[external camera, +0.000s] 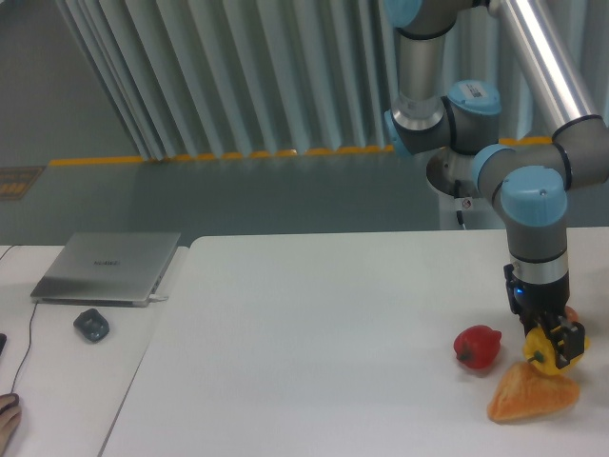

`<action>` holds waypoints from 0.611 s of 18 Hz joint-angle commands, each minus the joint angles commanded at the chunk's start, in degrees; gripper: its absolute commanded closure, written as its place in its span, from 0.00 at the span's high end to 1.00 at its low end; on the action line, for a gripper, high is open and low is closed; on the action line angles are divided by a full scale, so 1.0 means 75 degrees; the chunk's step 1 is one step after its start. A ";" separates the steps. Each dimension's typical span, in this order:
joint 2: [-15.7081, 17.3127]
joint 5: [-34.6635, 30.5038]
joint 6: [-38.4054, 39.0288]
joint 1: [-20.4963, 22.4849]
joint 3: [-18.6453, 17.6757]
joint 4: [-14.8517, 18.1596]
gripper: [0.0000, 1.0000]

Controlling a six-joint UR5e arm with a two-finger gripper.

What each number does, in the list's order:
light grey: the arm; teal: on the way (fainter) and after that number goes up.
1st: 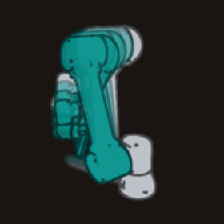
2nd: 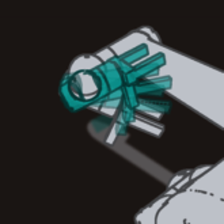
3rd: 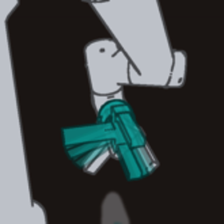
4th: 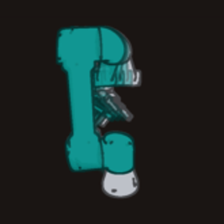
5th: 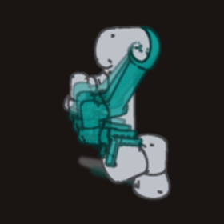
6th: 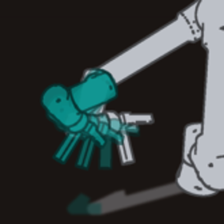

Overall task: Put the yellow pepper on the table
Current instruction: 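Set the yellow pepper on the table and open the gripper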

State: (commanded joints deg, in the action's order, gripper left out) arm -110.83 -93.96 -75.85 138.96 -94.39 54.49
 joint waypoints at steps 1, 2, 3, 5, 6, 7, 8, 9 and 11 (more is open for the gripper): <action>0.0012 0.0000 -0.0012 0.0000 0.0000 0.0000 0.93; 0.0023 0.0000 -0.0012 0.0012 0.0000 0.0000 1.00; 0.0035 0.0000 -0.0012 0.0012 0.0000 0.0000 1.00; 0.0070 0.0000 -0.0035 0.0047 0.0012 0.0000 1.00; 0.0094 0.0000 -0.0058 0.0058 0.0035 0.0000 1.00; 0.0163 0.0023 -0.0047 0.0070 0.0105 0.0023 1.00; 0.0245 0.0047 -0.0047 0.0070 0.0105 0.0035 1.00; 0.0281 0.0128 -0.0047 0.0082 0.0152 0.0035 1.00; 0.0293 0.0583 -0.0047 0.0105 0.0350 0.0058 1.00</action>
State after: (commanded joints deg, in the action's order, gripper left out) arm -108.63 -89.58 -76.20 139.75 -91.77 54.93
